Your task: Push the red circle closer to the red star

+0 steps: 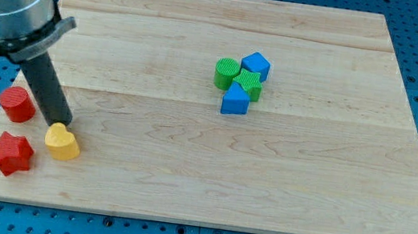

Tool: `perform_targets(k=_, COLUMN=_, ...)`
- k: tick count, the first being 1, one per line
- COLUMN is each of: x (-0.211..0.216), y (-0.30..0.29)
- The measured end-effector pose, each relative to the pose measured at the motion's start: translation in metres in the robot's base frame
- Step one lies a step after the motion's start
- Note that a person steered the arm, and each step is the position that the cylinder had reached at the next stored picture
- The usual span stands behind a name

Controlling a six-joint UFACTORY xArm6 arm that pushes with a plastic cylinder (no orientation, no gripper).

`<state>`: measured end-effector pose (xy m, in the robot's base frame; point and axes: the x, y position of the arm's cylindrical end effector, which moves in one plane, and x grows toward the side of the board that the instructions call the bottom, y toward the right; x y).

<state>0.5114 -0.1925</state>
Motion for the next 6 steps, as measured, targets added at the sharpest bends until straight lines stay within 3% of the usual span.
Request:
perform_targets(k=1, x=-0.018, y=0.008)
perform_targets(k=2, x=-0.071, y=-0.005)
perform_targets(k=3, x=-0.086, y=-0.109)
perform_targets(k=4, x=-0.08, y=-0.112)
perform_targets(k=6, x=-0.006, y=-0.08)
